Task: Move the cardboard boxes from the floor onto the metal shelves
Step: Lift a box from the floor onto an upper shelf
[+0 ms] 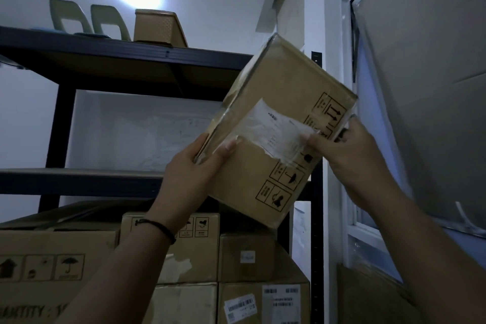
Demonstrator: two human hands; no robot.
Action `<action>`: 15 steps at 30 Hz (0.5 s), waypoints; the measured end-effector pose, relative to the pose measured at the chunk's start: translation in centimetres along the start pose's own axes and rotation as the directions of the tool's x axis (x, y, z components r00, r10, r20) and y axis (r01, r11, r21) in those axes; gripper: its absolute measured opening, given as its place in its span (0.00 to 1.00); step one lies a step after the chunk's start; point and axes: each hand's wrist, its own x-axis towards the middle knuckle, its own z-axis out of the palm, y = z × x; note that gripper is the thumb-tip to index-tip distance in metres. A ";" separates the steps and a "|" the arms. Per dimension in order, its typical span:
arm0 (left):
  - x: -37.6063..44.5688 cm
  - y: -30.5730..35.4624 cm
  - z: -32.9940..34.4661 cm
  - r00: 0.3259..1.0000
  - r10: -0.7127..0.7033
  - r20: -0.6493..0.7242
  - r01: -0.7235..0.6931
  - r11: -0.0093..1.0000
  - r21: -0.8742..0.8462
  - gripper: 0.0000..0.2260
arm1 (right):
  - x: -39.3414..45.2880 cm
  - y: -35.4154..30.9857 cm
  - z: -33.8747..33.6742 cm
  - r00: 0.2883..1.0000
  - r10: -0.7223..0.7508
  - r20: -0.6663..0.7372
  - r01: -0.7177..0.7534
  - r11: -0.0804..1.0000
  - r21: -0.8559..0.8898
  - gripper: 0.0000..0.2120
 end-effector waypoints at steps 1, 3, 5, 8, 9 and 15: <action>0.1 0.0 -0.1 1.000 -0.009 -0.007 0.009 1.000 -0.011 0.36 | -0.4 0.4 0.5 0.999 0.012 0.047 -0.013 1.000 0.016 0.31; 0.2 0.1 0.0 1.000 -0.020 -0.013 0.020 0.999 -0.037 0.37 | -1.1 1.5 1.6 0.992 0.053 0.111 -0.062 0.995 0.077 0.32; 0.3 0.1 0.2 1.000 -0.006 -0.018 0.005 0.997 -0.072 0.28 | -2.0 2.2 2.7 0.991 0.049 0.122 -0.058 0.995 0.077 0.37; 0.2 0.0 0.5 0.999 -0.020 -0.029 0.018 0.995 -0.097 0.18 | -2.5 2.2 3.4 0.997 0.009 0.073 -0.012 0.999 0.036 0.41; 0.1 -0.2 0.7 0.999 -0.032 -0.025 0.029 0.994 -0.104 0.19 | -2.5 2.1 3.4 0.998 -0.006 0.057 0.005 1.000 0.012 0.43; 0.2 -1.2 2.1 0.997 -0.073 0.035 0.078 0.984 -0.161 0.18 | -1.6 1.6 2.9 0.998 -0.050 -0.028 0.044 0.983 -0.176 0.38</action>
